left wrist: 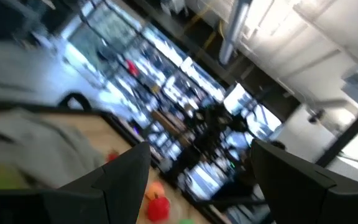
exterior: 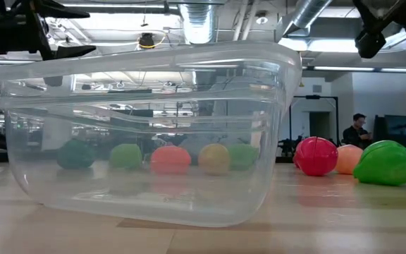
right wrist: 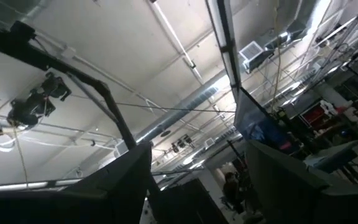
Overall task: Pick and placing Produce into tupperware
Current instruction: Put the bell pepper into the transparent bin
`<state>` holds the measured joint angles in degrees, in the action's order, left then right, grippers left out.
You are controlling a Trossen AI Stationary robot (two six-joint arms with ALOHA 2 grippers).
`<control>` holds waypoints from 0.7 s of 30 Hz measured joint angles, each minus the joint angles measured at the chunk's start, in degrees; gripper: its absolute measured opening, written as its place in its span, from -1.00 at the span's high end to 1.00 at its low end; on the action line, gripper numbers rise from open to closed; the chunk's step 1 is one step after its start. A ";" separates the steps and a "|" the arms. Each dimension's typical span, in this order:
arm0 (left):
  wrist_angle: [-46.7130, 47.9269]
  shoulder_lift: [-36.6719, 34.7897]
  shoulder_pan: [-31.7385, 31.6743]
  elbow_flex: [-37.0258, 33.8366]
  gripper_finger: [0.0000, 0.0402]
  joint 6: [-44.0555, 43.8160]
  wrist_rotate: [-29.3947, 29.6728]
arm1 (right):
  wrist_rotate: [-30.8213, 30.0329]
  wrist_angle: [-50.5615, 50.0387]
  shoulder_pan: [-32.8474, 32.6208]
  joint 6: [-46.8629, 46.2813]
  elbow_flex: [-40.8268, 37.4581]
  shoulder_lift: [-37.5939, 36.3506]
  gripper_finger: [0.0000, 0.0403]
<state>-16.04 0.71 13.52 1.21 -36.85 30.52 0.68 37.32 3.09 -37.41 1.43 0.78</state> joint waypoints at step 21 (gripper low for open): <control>63.39 42.12 0.96 38.82 -0.14 11.50 -14.25 | -5.72 -1.29 0.91 8.68 5.85 15.47 -0.40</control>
<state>47.35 42.83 14.48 40.04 -25.35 16.26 -5.04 36.03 4.00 -28.73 7.28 16.25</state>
